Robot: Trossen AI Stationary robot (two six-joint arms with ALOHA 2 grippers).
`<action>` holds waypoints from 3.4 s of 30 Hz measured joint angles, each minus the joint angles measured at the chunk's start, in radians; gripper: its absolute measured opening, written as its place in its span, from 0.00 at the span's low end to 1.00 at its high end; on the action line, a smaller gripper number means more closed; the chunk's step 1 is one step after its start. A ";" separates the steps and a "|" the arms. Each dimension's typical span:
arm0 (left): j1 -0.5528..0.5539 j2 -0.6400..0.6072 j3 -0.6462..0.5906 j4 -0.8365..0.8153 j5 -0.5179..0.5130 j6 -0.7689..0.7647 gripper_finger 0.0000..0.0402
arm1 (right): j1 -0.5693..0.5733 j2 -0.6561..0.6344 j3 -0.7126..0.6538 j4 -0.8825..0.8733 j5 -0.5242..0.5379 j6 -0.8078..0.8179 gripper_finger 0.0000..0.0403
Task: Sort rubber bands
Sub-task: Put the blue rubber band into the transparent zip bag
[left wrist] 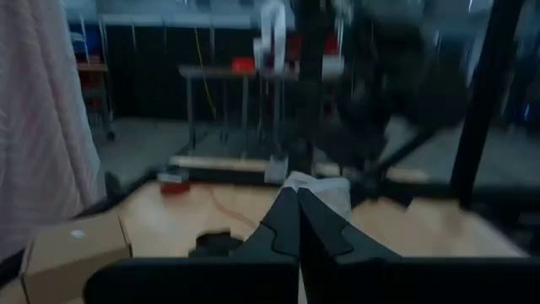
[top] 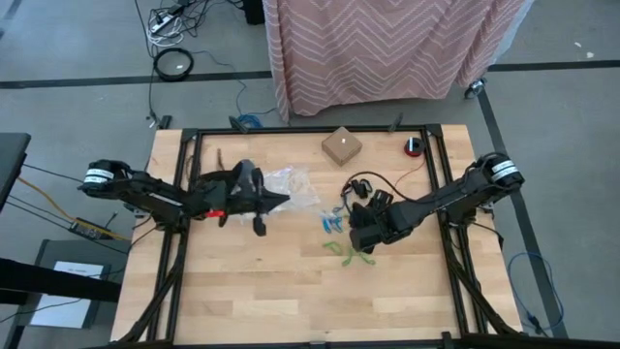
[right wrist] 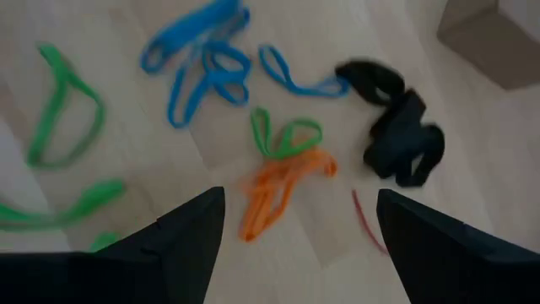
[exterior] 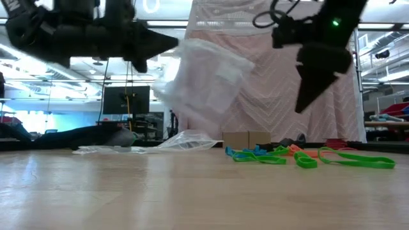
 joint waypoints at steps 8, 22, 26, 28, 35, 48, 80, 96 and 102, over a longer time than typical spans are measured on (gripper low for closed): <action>-0.008 -0.001 -0.143 0.248 0.001 -0.089 0.00 | 0.009 0.000 -0.059 0.290 0.022 -0.123 0.73; -0.017 0.000 -0.147 0.217 -0.069 -0.030 0.00 | -0.139 0.049 -0.146 0.597 -0.119 -0.135 0.71; -0.017 0.000 -0.147 0.203 -0.078 -0.012 0.00 | -0.128 0.073 -0.168 0.632 -0.112 -0.107 0.69; -0.017 0.000 -0.147 0.194 -0.078 -0.009 0.00 | -0.126 0.086 -0.172 0.644 -0.111 -0.085 0.68; -0.017 0.000 -0.146 0.194 -0.078 -0.008 0.00 | -0.115 0.182 -0.172 0.674 -0.111 -0.064 0.66; -0.017 0.000 -0.146 0.206 -0.078 -0.008 0.00 | -0.124 0.194 -0.155 0.657 -0.110 -0.045 0.17; -0.017 0.000 -0.147 0.186 -0.074 -0.015 0.00 | -0.023 -0.008 0.098 0.207 -0.101 -0.068 0.00; -0.017 0.000 -0.147 0.188 -0.069 -0.015 0.00 | 0.013 -0.007 0.079 0.200 -0.115 -0.117 0.21; -0.017 0.000 -0.147 0.188 -0.069 -0.014 0.00 | 0.007 -0.008 0.066 0.184 -0.105 -0.126 0.23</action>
